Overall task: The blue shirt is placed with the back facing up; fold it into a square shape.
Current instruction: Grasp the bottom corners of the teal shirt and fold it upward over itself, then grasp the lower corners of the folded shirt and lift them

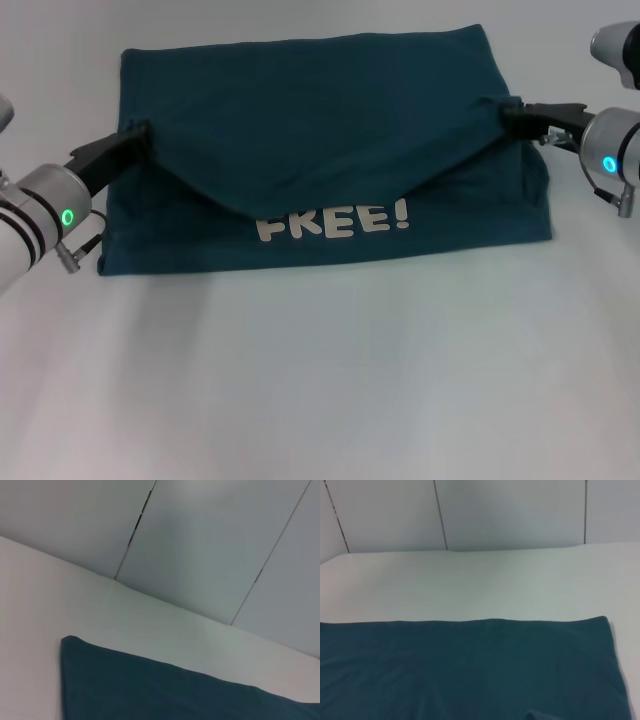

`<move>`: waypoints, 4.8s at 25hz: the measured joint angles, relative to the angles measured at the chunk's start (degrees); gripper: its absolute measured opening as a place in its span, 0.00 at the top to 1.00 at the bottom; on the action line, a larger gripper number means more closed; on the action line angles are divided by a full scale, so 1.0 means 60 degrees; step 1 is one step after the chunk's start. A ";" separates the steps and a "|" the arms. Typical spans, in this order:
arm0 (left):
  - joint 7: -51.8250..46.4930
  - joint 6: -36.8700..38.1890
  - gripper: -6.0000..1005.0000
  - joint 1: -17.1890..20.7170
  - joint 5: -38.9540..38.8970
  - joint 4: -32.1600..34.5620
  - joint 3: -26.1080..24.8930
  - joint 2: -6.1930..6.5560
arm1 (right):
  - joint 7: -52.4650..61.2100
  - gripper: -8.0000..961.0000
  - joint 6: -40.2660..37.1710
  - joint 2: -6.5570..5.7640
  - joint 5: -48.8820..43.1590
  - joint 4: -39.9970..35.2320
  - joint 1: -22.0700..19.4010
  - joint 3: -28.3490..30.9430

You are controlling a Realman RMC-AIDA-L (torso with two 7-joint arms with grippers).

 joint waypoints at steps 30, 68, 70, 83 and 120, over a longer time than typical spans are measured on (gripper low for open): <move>-0.1276 0.0201 0.41 0.0732 0.0064 0.0970 0.1217 -0.0101 | 0.0361 0.37 -0.1313 0.0007 0.0090 -0.1072 -0.0737 -0.0133; -0.1177 0.2288 0.24 0.3396 0.1867 0.3090 0.2534 -0.0280 | 0.3962 0.05 -0.7137 -0.0409 0.0002 -0.2649 -0.3155 -0.0971; -0.1022 0.2117 0.19 0.3399 0.1877 0.3069 0.2550 -0.0283 | 0.3966 0.03 -0.7128 -0.0362 0.0008 -0.2688 -0.3195 -0.0928; -0.0369 0.1559 0.20 0.3277 0.2102 0.2713 0.3061 -0.0296 | 0.3983 0.03 -0.6939 -0.0296 0.0045 -0.2633 -0.3267 -0.0864; -0.0410 0.1119 0.71 0.3034 0.2381 0.2724 0.3679 -0.0308 | 0.3941 0.03 -0.6710 -0.0364 -0.0013 -0.2608 -0.3475 -0.0956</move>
